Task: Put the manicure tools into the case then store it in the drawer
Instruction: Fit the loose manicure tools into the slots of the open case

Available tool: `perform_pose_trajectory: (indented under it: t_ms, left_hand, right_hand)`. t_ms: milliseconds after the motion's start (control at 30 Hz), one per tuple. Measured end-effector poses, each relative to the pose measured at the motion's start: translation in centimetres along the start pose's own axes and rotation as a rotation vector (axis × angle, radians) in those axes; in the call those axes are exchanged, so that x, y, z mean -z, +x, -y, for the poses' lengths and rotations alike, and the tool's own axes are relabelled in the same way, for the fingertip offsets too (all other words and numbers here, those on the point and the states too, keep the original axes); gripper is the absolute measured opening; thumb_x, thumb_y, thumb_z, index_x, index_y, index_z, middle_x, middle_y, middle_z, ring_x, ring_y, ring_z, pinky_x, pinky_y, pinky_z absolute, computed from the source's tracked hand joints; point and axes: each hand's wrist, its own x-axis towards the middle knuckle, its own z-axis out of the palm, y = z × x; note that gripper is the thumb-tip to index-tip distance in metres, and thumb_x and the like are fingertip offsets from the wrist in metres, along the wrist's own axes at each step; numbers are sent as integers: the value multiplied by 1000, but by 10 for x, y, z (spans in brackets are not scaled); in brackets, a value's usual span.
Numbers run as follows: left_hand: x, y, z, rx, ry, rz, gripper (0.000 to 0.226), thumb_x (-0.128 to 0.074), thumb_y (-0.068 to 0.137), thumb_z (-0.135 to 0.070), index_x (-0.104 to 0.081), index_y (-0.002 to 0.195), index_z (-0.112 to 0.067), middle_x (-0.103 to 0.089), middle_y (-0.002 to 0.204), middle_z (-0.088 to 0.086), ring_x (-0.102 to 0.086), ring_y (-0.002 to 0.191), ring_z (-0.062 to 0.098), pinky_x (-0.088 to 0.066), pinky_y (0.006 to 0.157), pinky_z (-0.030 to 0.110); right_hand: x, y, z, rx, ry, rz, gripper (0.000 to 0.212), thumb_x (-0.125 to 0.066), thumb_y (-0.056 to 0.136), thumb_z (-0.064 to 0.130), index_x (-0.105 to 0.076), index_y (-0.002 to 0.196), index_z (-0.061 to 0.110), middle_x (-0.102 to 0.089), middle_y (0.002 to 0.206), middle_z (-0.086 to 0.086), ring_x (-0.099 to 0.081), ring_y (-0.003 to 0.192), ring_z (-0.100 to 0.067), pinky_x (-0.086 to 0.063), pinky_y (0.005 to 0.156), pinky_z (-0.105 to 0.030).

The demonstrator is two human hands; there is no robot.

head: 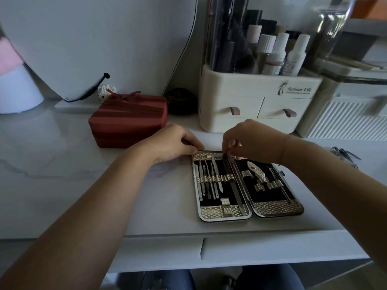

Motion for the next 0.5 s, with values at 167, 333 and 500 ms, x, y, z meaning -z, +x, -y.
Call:
perform_pose_trajectory:
  t_ms: [167,333,500]
  left_hand:
    - [0,-1,-1,-1,11,-8,20,-69,80,-8,-74,85,-27,-74,86,-8,-67,85,4,-48,83,17]
    - [0,-1,1,-18,-15,8,22,-69,80,-5,-75,85,-26,-74,90,-6,-68,89,6,-49,91,23]
    - [1,-1,1,-21,-4,20,22,-69,80,-6,-75,88,-25,-74,89,-9,-67,90,5,-48,93,22]
  right_hand:
    - [-2,8,2,43,-61,13,8,-65,82,19,-68,86,24,-60,80,12,-54,79,-8,-51,80,-36]
    - [-3,-2,-20,-102,393,-23,10,-73,78,12,-72,88,15,-73,70,3,-68,66,-7,-51,71,-15]
    - [-17,-23,-24,-89,330,-162,15,-66,84,17,-74,96,22,-71,88,5,-64,79,-5,-47,76,-12]
